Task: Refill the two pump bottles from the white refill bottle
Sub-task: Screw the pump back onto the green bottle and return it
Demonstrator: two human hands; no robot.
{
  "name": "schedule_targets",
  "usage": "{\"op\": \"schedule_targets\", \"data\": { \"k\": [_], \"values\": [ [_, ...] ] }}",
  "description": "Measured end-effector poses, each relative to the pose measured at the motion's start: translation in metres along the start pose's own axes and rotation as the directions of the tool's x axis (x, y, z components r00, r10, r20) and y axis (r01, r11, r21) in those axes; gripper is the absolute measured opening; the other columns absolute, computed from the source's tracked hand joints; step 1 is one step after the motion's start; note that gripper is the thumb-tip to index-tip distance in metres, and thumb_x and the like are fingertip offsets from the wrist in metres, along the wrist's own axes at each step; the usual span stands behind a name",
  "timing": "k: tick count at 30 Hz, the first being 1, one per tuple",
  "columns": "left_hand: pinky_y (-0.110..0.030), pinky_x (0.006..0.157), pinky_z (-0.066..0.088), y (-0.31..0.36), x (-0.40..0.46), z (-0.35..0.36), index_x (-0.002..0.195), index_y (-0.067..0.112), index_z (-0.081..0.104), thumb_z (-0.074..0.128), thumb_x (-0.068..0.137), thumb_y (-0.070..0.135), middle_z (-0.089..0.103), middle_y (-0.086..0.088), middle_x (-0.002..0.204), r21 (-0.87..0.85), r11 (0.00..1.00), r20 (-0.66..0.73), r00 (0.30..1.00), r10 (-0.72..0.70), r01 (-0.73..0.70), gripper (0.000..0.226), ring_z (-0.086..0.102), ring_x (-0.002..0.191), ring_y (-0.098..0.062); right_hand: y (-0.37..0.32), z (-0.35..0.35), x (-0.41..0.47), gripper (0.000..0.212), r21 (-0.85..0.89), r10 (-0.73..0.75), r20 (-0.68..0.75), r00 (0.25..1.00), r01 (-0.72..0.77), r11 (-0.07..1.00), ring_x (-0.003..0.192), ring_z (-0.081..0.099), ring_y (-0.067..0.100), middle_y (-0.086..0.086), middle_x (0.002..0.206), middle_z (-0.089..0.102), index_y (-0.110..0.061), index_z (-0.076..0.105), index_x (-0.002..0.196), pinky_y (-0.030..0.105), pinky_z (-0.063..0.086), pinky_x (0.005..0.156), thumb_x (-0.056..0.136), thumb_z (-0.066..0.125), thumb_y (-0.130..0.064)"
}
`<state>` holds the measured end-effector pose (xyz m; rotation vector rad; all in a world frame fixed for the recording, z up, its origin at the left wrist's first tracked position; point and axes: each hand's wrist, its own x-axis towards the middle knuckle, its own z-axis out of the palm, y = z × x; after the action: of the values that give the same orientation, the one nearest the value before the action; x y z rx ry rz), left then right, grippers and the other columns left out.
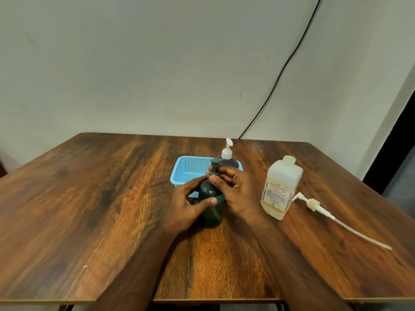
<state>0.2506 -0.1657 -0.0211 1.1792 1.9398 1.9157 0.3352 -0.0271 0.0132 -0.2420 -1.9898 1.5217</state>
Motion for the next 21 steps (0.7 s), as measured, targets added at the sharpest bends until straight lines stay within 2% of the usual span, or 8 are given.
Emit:
{"op": "schedule_targets", "data": {
  "k": [5,9,12,14,16,19,21],
  "values": [
    [-0.027,0.093,0.055,0.006,-0.006,0.002,0.136,0.018,0.057,0.079,0.081,0.008,0.062,0.008,0.132,0.039,0.998,-0.016,0.998,0.058,-0.057,0.06,0.058,0.122,-0.003,0.002,0.014,-0.014,0.03,-0.066,-0.039,-0.132,0.991,0.031,0.997,0.11,0.067,0.006,-0.009,0.115,0.073,-0.023,0.071,0.118,0.039,0.059,0.091,0.088,0.075,-0.025],
    [-0.017,0.09,0.053,0.011,-0.009,0.003,0.133,0.027,0.056,0.081,0.079,0.012,0.061,0.016,0.129,0.103,0.992,-0.021,0.997,0.08,-0.078,0.061,0.058,0.119,0.003,-0.008,0.013,-0.018,0.027,-0.038,-0.025,-0.196,0.98,0.018,0.999,0.098,0.07,0.001,-0.012,0.103,0.075,-0.029,0.072,0.103,0.033,0.061,0.085,0.079,0.083,-0.024],
    [-0.008,0.087,0.048,0.012,-0.01,0.006,0.135,0.025,0.053,0.086,0.074,0.018,0.058,0.023,0.126,0.175,0.981,-0.005,0.996,0.092,-0.09,0.07,0.055,0.117,0.011,-0.014,0.013,-0.019,0.031,-0.051,-0.029,-0.237,0.971,0.018,0.999,0.091,0.071,0.001,-0.015,0.095,0.074,-0.029,0.069,0.095,0.03,0.062,0.079,0.071,0.088,-0.03],
    [-0.003,0.084,0.045,0.012,-0.01,0.006,0.135,0.026,0.053,0.088,0.072,0.021,0.056,0.027,0.123,0.188,0.979,-0.027,0.996,0.082,-0.076,0.072,0.052,0.115,0.017,-0.015,0.013,-0.02,0.034,-0.075,-0.035,-0.22,0.975,0.019,0.997,0.095,0.069,-0.001,-0.019,0.1,0.072,-0.037,0.066,0.099,0.03,0.062,0.081,0.073,0.087,-0.032],
    [-0.001,0.083,0.044,0.013,-0.01,0.007,0.132,0.027,0.054,0.088,0.071,0.022,0.056,0.029,0.121,0.192,0.979,-0.041,0.996,0.08,-0.07,0.071,0.051,0.112,0.02,-0.014,0.013,-0.023,0.043,-0.096,-0.062,-0.212,0.975,0.042,0.995,0.101,0.067,-0.003,-0.02,0.109,0.07,-0.042,0.063,0.113,0.026,0.06,0.085,0.077,0.084,-0.031],
    [-0.007,0.089,0.047,0.012,-0.009,0.007,0.132,0.026,0.057,0.088,0.071,0.021,0.059,0.024,0.125,0.178,0.981,-0.043,0.995,0.086,-0.077,0.068,0.053,0.117,0.012,-0.012,0.014,-0.03,0.057,-0.146,-0.144,-0.216,0.966,0.114,0.983,0.109,0.064,-0.004,-0.017,0.124,0.067,-0.04,0.058,0.132,0.025,0.058,0.088,0.082,0.081,-0.028],
    [-0.011,0.089,0.049,0.013,-0.009,0.006,0.133,0.027,0.057,0.087,0.072,0.02,0.058,0.026,0.125,0.165,0.984,-0.041,0.996,0.077,-0.069,0.069,0.053,0.118,0.011,-0.013,0.015,-0.033,0.058,-0.174,-0.199,-0.211,0.957,0.164,0.971,0.113,0.062,-0.003,-0.016,0.129,0.065,-0.041,0.055,0.135,0.028,0.059,0.089,0.083,0.08,-0.029]
  ]
}}
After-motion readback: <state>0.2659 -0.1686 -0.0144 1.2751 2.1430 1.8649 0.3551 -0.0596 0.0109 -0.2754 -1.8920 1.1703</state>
